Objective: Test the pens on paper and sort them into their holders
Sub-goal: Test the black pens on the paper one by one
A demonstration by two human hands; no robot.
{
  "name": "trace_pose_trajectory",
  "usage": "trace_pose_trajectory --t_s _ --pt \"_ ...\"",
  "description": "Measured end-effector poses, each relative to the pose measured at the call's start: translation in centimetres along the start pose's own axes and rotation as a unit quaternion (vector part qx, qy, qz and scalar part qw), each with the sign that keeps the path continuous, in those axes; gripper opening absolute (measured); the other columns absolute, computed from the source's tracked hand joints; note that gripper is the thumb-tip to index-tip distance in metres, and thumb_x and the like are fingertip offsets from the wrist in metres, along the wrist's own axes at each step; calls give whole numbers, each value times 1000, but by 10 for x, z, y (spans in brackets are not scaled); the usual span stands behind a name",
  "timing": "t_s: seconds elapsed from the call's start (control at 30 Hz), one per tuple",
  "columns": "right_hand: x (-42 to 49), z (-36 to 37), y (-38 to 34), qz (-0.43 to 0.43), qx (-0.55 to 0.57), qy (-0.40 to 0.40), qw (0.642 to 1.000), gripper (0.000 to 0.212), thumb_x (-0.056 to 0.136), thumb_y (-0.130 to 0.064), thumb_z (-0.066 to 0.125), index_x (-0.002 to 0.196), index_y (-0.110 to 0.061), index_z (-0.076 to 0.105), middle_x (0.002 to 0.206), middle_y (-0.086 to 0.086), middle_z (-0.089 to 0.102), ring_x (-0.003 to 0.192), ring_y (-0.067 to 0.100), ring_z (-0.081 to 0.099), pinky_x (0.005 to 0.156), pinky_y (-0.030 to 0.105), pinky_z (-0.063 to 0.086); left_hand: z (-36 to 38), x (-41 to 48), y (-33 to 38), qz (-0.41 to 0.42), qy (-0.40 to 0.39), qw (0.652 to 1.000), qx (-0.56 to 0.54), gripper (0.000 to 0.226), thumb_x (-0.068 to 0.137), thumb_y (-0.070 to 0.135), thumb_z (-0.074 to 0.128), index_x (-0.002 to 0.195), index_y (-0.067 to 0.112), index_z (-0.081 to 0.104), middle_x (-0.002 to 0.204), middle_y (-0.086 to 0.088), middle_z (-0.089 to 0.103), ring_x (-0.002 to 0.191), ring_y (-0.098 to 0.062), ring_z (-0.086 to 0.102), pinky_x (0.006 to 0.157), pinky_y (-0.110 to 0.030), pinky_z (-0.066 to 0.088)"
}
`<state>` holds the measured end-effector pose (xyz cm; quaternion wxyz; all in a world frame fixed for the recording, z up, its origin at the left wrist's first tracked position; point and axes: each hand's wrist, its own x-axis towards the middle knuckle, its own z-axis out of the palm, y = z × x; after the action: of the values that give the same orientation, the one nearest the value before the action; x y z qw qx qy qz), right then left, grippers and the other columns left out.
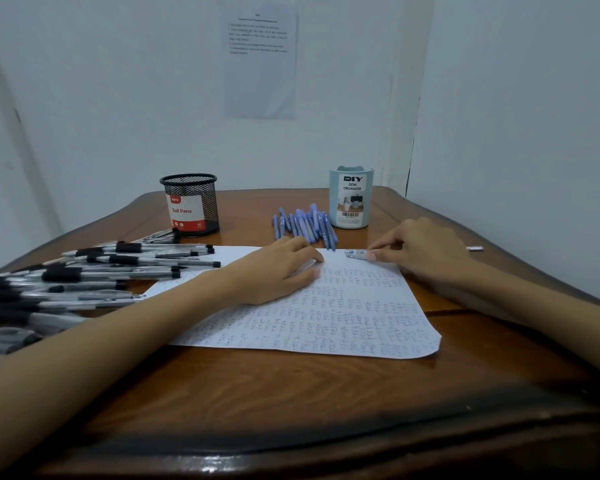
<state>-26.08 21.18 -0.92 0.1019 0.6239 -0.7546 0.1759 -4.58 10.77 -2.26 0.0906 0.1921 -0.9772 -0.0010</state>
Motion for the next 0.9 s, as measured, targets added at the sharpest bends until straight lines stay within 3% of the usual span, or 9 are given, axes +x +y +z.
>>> trace_pose_trajectory --t_s 0.1,0.17,0.27,0.37,0.47,0.6,0.7,0.8,0.9 --pt "3 -12 5 -18 -71 -77 994 54 85 -53 54 135 -34 47 120 -5 62 93 11 55 66 24 46 -1 -1 1 -4 -7 1000 1 41 100 39 30 134 20 42 129 0 42 115 -13 38 95 -24 31" --pt "4 -22 13 -10 -21 -163 986 63 85 -48 57 141 -30 34 106 -3 62 84 11 55 71 27 48 -1 -1 1 -4 -7 1000 0 41 100 39 30 134 20 42 129 0 42 115 -13 38 95 -24 31" --pt "2 -46 31 19 115 -272 955 47 88 -20 62 126 -33 37 76 0 63 55 6 55 51 19 45 -1 -1 1 -1 -7 1000 5 41 100 39 30 134 20 42 129 0 42 115 -13 38 95 -24 31" --pt "-5 -66 49 34 205 -341 917 26 91 -10 55 113 -24 54 75 4 66 50 9 55 46 19 46 -1 0 1 -1 -8 1000 5 41 100 38 29 134 20 42 129 0 42 115 -13 38 96 -24 31" --pt "-8 -67 51 21 364 -277 889 24 95 -6 42 106 -13 63 82 6 70 51 11 58 43 19 48 -1 0 0 0 -8 1000 5 42 100 39 29 134 20 42 128 1 42 113 -12 38 95 -23 31" --pt "-4 -47 29 46 618 -103 778 25 82 -15 54 106 -17 60 92 -1 73 63 11 68 43 16 51 -3 0 -2 4 -18 1000 4 44 99 41 28 136 21 40 129 2 41 114 -10 37 96 -21 30" --pt "-3 -25 10 40 585 -53 809 37 61 -28 70 94 -15 60 78 -1 72 57 9 65 42 15 49 -5 -2 -4 2 -54 998 -16 48 97 46 29 140 24 34 136 2 36 122 -11 34 102 -24 27" --pt "-4 -10 -9 31 551 -46 833 27 76 -37 62 76 -10 57 48 -3 56 37 8 46 36 15 37 -6 -5 -6 -8 -81 996 -25 53 96 49 28 144 28 27 145 3 29 130 -12 27 108 -27 21" --pt "3 -2 -26 25 555 -62 829 41 95 -33 46 63 -9 55 37 -2 41 29 8 30 32 18 23 -5 -5 -6 -8 -77 997 -21 53 96 49 28 144 28 27 145 3 29 130 -11 27 109 -30 22"
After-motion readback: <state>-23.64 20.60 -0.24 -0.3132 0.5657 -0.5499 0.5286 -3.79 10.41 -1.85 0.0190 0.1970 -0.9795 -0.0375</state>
